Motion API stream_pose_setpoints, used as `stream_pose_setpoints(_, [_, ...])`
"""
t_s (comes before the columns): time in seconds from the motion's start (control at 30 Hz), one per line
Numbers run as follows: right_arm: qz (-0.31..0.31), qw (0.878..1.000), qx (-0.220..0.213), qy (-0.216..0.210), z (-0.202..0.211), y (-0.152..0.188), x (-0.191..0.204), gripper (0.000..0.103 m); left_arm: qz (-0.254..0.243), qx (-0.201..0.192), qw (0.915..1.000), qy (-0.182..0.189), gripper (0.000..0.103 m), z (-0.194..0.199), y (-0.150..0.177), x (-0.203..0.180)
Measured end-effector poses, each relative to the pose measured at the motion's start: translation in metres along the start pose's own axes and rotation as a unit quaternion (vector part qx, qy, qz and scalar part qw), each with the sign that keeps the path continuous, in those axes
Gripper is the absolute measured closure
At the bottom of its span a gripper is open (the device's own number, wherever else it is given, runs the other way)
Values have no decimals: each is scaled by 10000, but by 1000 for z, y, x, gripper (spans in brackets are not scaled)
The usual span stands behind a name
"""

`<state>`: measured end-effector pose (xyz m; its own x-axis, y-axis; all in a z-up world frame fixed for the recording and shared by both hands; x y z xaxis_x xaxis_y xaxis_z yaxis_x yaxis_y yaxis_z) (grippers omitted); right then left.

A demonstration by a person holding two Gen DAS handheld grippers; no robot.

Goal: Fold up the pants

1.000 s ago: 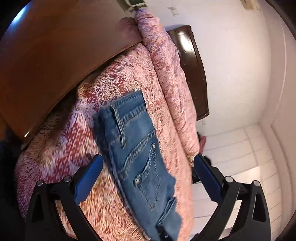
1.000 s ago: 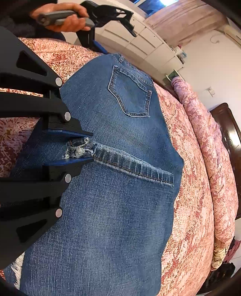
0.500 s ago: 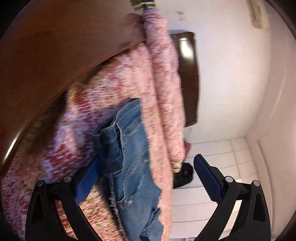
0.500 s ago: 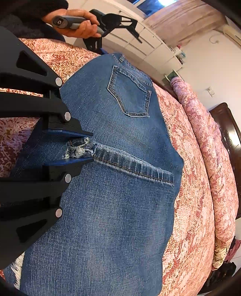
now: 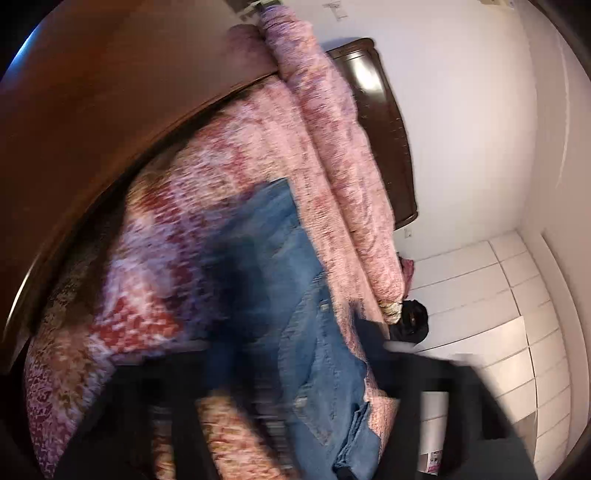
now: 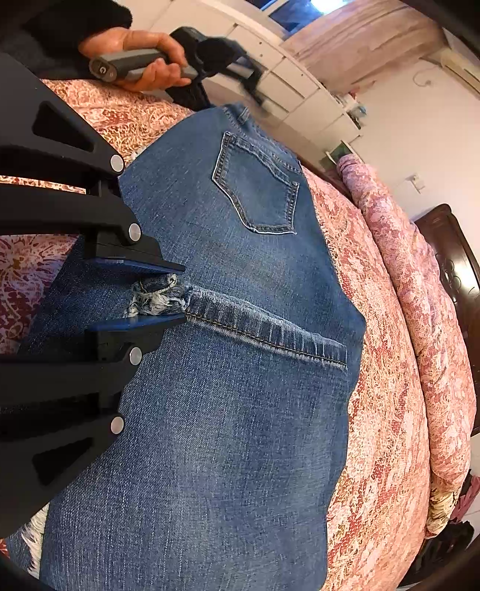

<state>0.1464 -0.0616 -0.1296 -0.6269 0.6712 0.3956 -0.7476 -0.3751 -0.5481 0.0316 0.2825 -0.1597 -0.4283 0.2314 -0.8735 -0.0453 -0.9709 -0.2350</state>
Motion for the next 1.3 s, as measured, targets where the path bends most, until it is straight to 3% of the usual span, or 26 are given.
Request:
stream_pose_setpoints(0.1, [17, 10000, -8, 22, 0, 0, 1, 84, 328, 43, 9994, -31, 90, 0, 2, 20])
stream_pose_setpoints(0.2, [76, 10000, 2, 59, -1, 0, 3, 79, 99, -11, 9998, -167, 90, -1, 1, 15])
stream_pose_setpoints(0.27, [115, 9999, 42, -111, -2, -1, 11, 60, 144, -10, 9999, -85, 90, -2, 2, 18])
stream_pose_setpoints(0.3, [137, 9997, 74, -185, -3, -1, 16, 42, 103, -15, 9999, -92, 90, -2, 2, 19])
stream_pose_setpoints(0.33, [194, 9995, 143, -205, -4, -1, 23, 34, 57, -19, 9999, -107, 90, -3, 2, 19])
stream_pose_setpoints(0.4, [274, 9993, 254, -96, -1, -2, 32, 33, 74, -14, 9999, -72, 90, -3, 1, 21])
stream_pose_setpoints(0.43, [133, 9992, 177, -331, 7, -5, 38, 32, 69, -11, 10000, -65, 90, -3, 1, 20])
stream_pose_setpoints(0.5, [-52, 9977, -29, -668, 23, -9, 43, 33, 73, -7, 10000, -68, 88, -3, 1, 23])
stream_pose_setpoints(0.57, [-120, 9970, -245, -723, 40, -17, 43, 45, 104, -2, 9999, -33, 88, -3, 2, 24])
stream_pose_setpoints(0.63, [-75, 9982, -422, -422, 51, -26, 34, 65, 97, -3, 9999, -31, 88, -2, 2, 24])
stream_pose_setpoints(0.73, [68, 9988, -347, 344, 48, -30, 10, 77, 113, -3, 9999, -12, 88, -2, 3, 24])
stream_pose_setpoints(0.77, [133, 9984, -277, 480, 43, -27, 5, 79, 114, -5, 9999, -12, 88, -1, 3, 24])
stream_pose_setpoints(0.83, [629, 9935, 453, 837, 9, -3, 0, 81, 102, -21, 9999, 13, 88, -1, 2, 23])
stream_pose_setpoints(0.9, [1231, 9853, 380, 1120, -1, 6, 3, 82, 61, -52, 9999, 104, 88, 3, 2, 17])
stream_pose_setpoints(1.13, [341, 9970, 405, 562, 6, 0, -9, 81, -389, -81, 9980, 494, 89, 7, -4, -32])
stream_pose_setpoints(1.3, [-713, 9971, -23, -282, 41, -10, -9, 81, -868, -57, 9938, 691, 89, 8, 0, -80])
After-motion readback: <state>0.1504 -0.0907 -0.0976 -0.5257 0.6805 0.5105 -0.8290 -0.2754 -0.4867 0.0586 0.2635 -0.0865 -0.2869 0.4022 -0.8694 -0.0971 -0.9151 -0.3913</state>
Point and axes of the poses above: each gripper's, at about its wrist camera, not at the fingertips, and z roughly against the way its jaws point, x to its left, y to its underside, the point moved 9 cm from there along -z, roughly the way its jaws point, and after that the axes turned 4 degrees about -y, right-handed, at the moved point
